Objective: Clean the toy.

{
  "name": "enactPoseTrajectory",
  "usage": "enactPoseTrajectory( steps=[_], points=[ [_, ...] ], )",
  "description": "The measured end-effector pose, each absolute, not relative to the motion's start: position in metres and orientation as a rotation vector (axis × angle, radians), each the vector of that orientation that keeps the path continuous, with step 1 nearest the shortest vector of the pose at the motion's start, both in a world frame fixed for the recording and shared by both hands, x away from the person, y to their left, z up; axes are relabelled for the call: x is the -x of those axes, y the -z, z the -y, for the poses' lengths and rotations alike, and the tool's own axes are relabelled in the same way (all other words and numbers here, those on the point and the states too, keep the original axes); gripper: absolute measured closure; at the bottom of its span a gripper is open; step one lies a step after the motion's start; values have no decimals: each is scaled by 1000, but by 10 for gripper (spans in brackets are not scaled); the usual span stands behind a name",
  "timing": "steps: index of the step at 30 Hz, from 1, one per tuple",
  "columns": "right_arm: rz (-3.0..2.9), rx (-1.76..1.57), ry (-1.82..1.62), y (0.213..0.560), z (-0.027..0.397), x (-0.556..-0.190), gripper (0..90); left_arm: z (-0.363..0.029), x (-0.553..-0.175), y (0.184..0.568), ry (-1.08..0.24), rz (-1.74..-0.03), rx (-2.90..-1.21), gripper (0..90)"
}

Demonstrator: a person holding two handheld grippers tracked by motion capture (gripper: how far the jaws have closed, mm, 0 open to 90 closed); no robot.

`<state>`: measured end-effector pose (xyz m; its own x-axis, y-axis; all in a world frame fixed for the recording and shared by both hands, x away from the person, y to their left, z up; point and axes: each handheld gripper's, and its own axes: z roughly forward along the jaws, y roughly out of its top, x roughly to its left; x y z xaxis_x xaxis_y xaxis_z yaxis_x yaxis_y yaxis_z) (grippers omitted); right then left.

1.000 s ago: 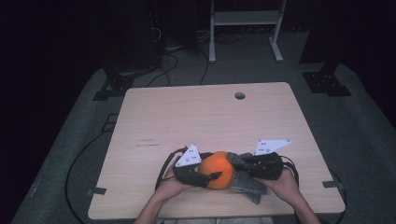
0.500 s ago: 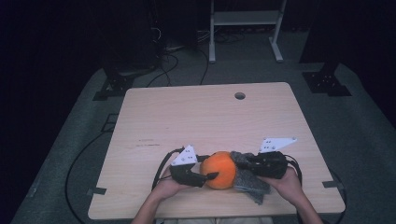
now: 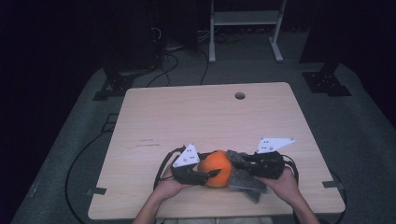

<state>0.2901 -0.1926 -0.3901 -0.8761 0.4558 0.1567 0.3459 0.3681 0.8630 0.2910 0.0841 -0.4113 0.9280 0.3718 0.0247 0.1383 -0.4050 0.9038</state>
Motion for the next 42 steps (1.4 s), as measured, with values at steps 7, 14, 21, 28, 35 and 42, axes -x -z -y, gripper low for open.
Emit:
enactPoseTrajectory(
  steps=[7, 14, 21, 28, 35, 42],
  points=[
    [-2556, -722, -1487, 402, 188, -291, 761, -90, -298, 412, -187, -439, -1939, 189],
    [-2531, -788, -1491, 406, 201, -296, 759, -85, -302, 426, -149, -420, -1978, 197],
    [-2530, -889, -1438, 413, 213, -303, 759, -88, -302, 425, -184, -468, -1966, 319],
    [-2500, -735, -1552, 387, 201, -290, 756, -80, -298, 425, -166, -432, -1979, 281],
    [-2531, -751, -1521, 397, 202, -293, 757, -75, -298, 425, -148, -419, -1976, 202],
    [-2495, -868, -1522, 404, 218, -305, 754, -77, -293, 420, -166, -330, -2016, 231]
  ],
)
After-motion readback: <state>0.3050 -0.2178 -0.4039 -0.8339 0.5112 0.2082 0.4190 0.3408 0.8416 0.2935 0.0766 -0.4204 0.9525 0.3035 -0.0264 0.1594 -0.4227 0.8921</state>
